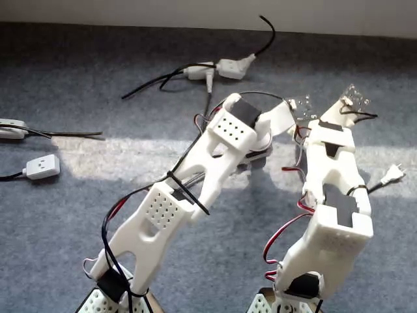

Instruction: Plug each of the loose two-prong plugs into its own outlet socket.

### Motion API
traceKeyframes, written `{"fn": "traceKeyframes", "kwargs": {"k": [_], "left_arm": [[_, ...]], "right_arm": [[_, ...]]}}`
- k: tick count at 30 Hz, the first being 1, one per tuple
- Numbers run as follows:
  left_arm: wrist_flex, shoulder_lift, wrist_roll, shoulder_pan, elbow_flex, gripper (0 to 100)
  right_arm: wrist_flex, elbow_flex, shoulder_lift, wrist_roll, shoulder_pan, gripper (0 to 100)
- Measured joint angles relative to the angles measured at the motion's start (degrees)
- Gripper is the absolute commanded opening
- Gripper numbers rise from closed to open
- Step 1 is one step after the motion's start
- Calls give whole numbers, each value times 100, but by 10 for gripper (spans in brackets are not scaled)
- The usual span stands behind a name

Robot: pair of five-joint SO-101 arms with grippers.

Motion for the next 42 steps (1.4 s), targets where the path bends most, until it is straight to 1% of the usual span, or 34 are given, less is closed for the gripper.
{"fn": "traceKeyframes", "kwargs": {"k": [4, 8, 12, 14, 18, 20, 23, 24, 27, 29, 31, 34, 37, 42], "left_arm": [[123, 18, -26, 0, -404, 249], [220, 26, -53, 62, -1204, 249], [334, 18, 343, 26, -2338, 249], [334, -132, 607, -79, -2453, 249], [334, -633, 1468, -633, -2488, 248], [334, -826, 1837, -1090, -2514, 246], [527, -905, 2163, -1846, -2523, 245], [633, -905, 2321, -2101, -2523, 245], [835, -800, 2980, -2778, -2523, 245], [853, -554, 3534, -3226, -2523, 245], [853, -132, 4035, -3578, -2523, 245], [853, 571, 4519, -3684, -2523, 245], [853, 1187, 5204, -3613, -2514, 245], [853, 1442, 6180, -3763, -2514, 245]], "right_arm": [[0, 0, 0, 0, 18, 123], [0, -9, 0, 0, 18, 123], [0, -9, 0, 0, 18, 125], [0, -9, 0, 0, 18, 126], [0, -9, 0, 0, 26, 126], [0, -9, 0, 0, 35, 127], [0, -9, 0, 0, 35, 127], [0, -9, 0, 88, 35, 127], [44, -9, 0, 668, 35, 127], [229, -70, 0, 1108, -18, 127], [624, -308, 9, 1644, -220, 127], [1459, -862, 9, 2321, -668, 127], [2400, -1723, 9, 2708, -897, 127], [3631, -2919, 9, 3508, -1196, 127]]}}
